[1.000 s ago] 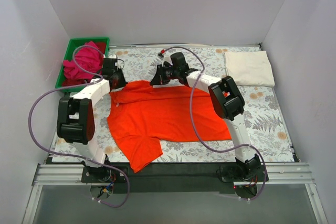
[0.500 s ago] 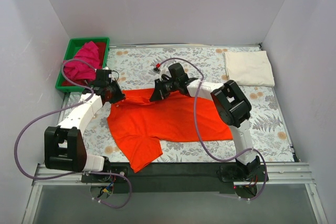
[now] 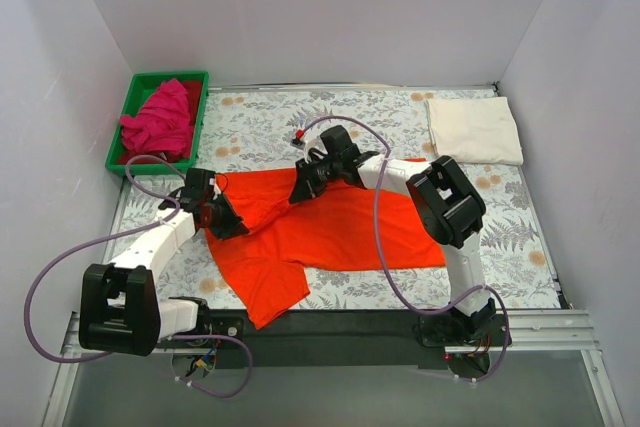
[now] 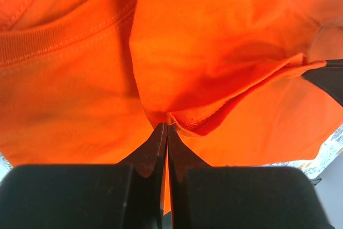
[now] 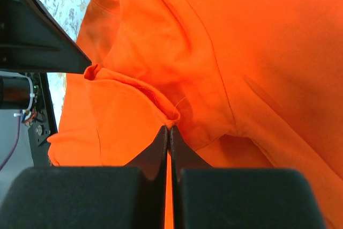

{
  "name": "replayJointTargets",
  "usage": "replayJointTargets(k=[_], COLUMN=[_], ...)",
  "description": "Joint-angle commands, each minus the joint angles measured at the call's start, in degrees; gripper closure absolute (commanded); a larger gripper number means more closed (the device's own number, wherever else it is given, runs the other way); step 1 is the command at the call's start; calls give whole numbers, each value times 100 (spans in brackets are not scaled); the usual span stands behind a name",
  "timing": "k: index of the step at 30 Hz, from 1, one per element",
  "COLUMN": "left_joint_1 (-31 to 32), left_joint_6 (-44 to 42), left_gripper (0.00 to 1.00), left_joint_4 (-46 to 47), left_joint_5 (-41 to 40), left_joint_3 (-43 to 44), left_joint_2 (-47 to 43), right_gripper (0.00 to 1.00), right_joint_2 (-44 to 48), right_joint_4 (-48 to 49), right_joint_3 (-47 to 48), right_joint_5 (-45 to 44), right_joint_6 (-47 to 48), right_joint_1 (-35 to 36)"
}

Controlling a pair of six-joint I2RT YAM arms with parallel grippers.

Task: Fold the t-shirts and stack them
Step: Fold the tshirt

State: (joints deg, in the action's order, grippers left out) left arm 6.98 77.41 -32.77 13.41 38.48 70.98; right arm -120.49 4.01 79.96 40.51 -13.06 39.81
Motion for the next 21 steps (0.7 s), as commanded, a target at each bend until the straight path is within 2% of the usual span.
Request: replayJointTargets(k=[1, 12, 21], left_joint_1=[31, 31, 31], left_joint_6=[161, 292, 328], left_gripper=[96, 96, 91], left_joint_4=[113, 70, 52], left_joint_5=[197, 434, 548], left_joint_3=[-130, -367, -596], left_joint_2=[-14, -260, -260], right_gripper=[97, 95, 90], right_joint_2=[236, 289, 385], right_joint_4=[-260, -665, -867], right_joint_3=[46, -51, -165], right_joint_5=[1, -193, -324], right_joint_6=[286, 647, 831], right_joint_1=[70, 141, 158])
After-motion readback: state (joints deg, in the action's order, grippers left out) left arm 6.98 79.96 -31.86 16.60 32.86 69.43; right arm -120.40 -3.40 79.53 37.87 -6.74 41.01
